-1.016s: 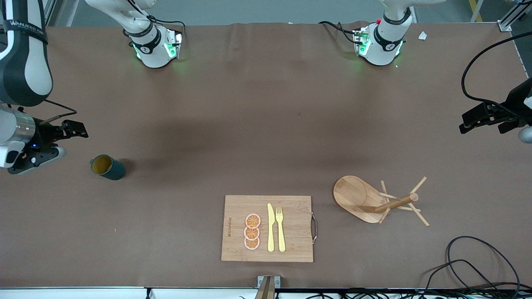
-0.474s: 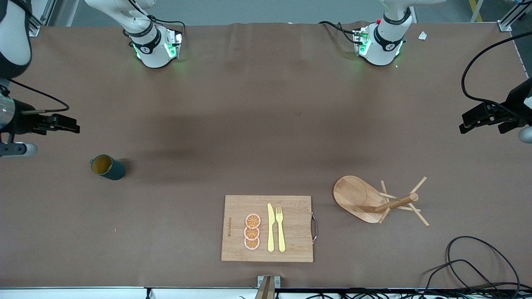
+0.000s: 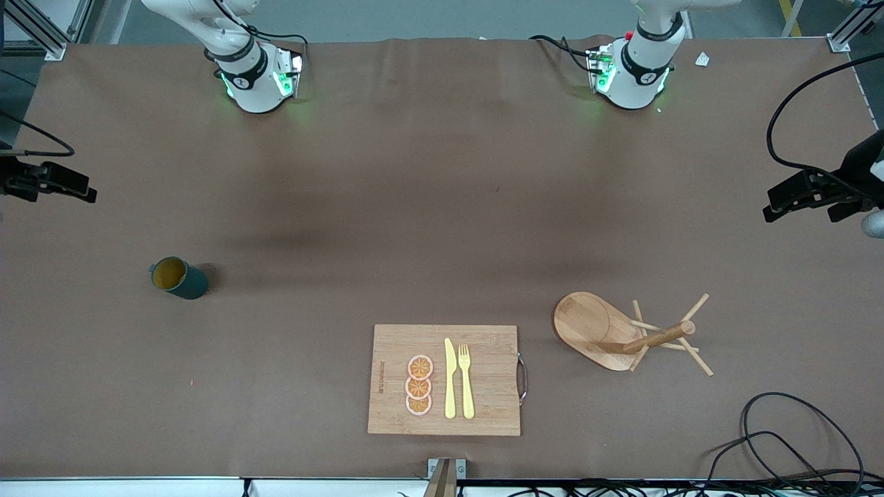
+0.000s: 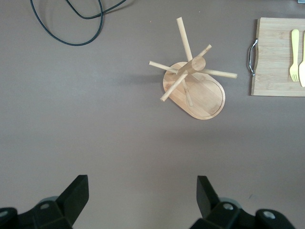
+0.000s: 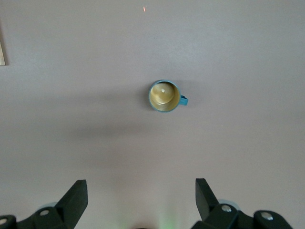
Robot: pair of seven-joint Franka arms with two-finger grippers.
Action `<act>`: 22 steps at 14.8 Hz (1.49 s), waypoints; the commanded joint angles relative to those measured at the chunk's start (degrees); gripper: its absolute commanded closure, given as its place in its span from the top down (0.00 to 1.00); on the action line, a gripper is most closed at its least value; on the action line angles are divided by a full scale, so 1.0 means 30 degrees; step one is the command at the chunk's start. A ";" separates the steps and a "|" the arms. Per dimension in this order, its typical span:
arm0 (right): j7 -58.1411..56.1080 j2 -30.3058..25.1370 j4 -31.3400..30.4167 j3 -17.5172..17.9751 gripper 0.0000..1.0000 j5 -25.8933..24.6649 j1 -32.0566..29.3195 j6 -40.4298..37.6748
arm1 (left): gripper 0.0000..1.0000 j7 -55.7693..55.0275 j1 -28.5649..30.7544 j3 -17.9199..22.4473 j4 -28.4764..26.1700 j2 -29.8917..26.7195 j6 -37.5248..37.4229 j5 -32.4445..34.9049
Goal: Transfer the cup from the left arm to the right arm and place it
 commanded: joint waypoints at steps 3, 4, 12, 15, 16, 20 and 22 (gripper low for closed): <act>0.0963 -0.2191 -0.1766 0.0232 1.00 -0.0111 -0.0168 -0.0260 | 1.00 0.0411 0.0036 -0.0025 -0.0389 -0.0459 0.0018 0.0308; 0.1750 -0.2484 -0.2028 0.0203 1.00 0.0005 -0.0197 -0.0551 | 1.00 0.0411 0.0036 -0.0025 -0.0389 -0.0459 0.0018 0.0309; 0.1700 -0.2985 -0.2764 0.0232 1.00 0.0182 0.0330 -0.0056 | 1.00 0.0411 0.0065 -0.0025 -0.0389 -0.0459 0.0018 0.0309; 0.1700 -0.2985 -0.2764 0.0203 1.00 0.0182 0.0447 -0.0086 | 1.00 0.0411 0.0065 -0.0025 -0.0389 -0.0459 0.0018 0.0309; 0.1700 -0.2985 -0.2764 0.0203 1.00 0.0182 0.0563 -0.0086 | 1.00 0.0411 0.0065 -0.0025 -0.0389 -0.0459 0.0018 0.0309; 0.1699 -0.2985 -0.2764 0.0027 1.00 0.0182 0.0623 -0.0056 | 1.00 0.0411 0.0065 -0.0025 -0.0389 -0.0459 0.0018 0.0280; 0.1699 -0.2956 -0.2734 0.0056 1.00 0.0182 0.0623 0.0002 | 1.00 0.0411 0.0065 -0.0025 -0.0389 -0.0459 0.0018 0.0309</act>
